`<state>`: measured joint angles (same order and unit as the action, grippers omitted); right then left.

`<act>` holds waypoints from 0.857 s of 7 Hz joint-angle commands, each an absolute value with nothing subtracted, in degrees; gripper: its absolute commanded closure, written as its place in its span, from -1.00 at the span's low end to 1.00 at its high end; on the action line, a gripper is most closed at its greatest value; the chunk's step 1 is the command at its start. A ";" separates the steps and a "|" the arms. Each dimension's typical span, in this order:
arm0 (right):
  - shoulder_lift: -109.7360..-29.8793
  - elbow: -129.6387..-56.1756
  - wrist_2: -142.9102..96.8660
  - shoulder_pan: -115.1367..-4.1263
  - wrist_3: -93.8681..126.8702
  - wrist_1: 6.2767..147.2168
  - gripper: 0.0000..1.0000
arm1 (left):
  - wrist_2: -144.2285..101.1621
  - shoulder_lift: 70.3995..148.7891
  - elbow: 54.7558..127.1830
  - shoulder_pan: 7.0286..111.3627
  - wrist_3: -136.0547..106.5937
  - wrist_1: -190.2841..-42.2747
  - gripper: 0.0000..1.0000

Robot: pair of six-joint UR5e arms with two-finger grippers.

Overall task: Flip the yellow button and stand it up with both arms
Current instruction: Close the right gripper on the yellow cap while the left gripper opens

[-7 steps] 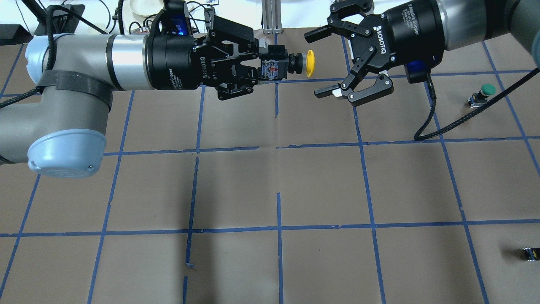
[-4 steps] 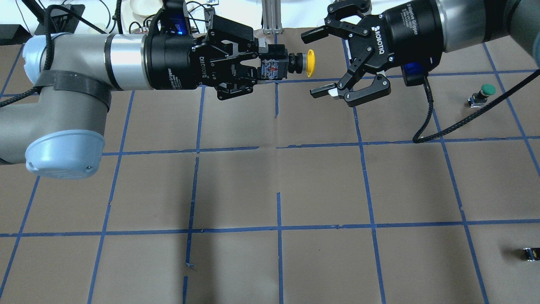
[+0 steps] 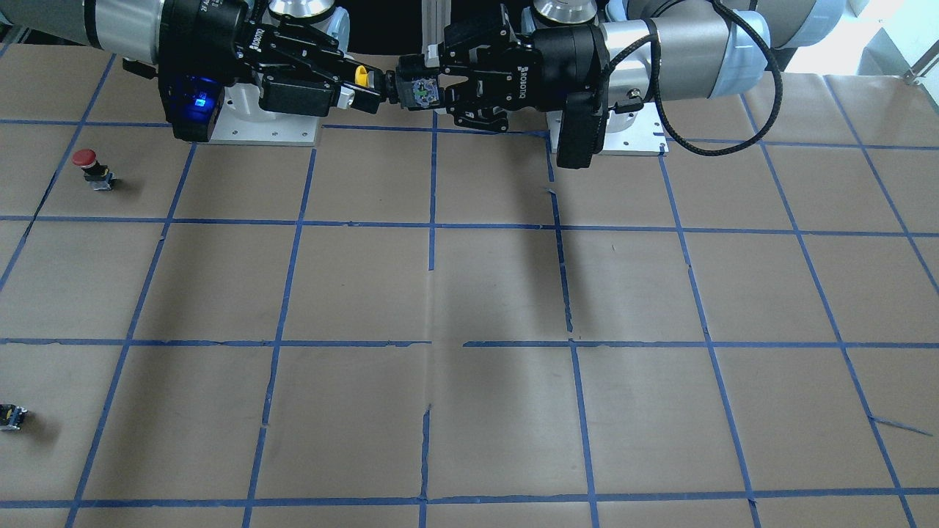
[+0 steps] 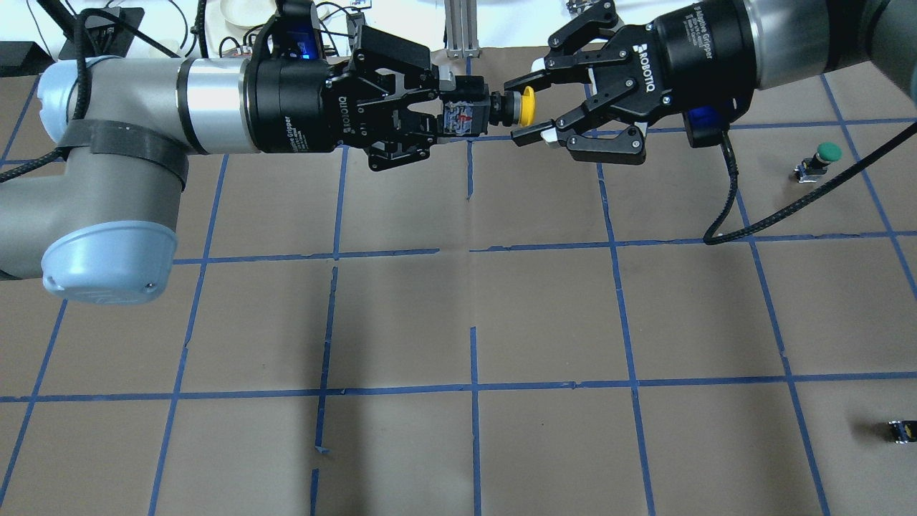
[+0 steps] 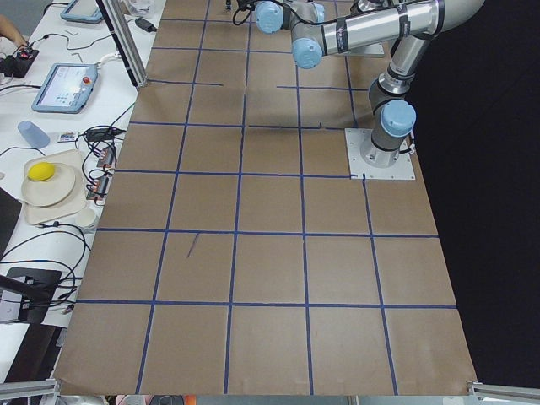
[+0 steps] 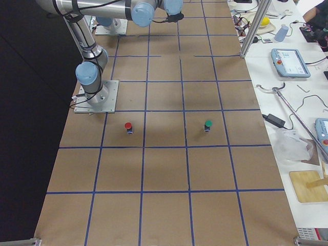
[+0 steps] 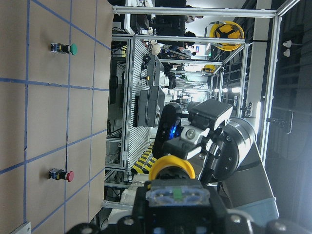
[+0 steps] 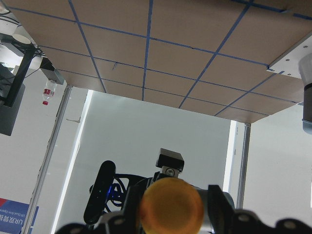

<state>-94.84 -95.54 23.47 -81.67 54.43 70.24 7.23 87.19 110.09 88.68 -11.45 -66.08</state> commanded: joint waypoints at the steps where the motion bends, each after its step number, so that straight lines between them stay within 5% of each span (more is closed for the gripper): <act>1: -94.92 -95.54 23.47 -81.56 54.49 70.14 0.41 | 7.64 87.27 110.04 88.68 -12.39 -65.83 0.42; 2: -94.92 -95.54 23.47 -81.56 54.49 70.14 0.45 | 8.26 87.45 109.60 88.68 -13.70 -65.31 -0.99; 6: -94.40 -95.27 30.17 -81.04 53.19 70.57 0.52 | 10.44 87.36 109.16 87.37 -13.71 -65.48 -1.00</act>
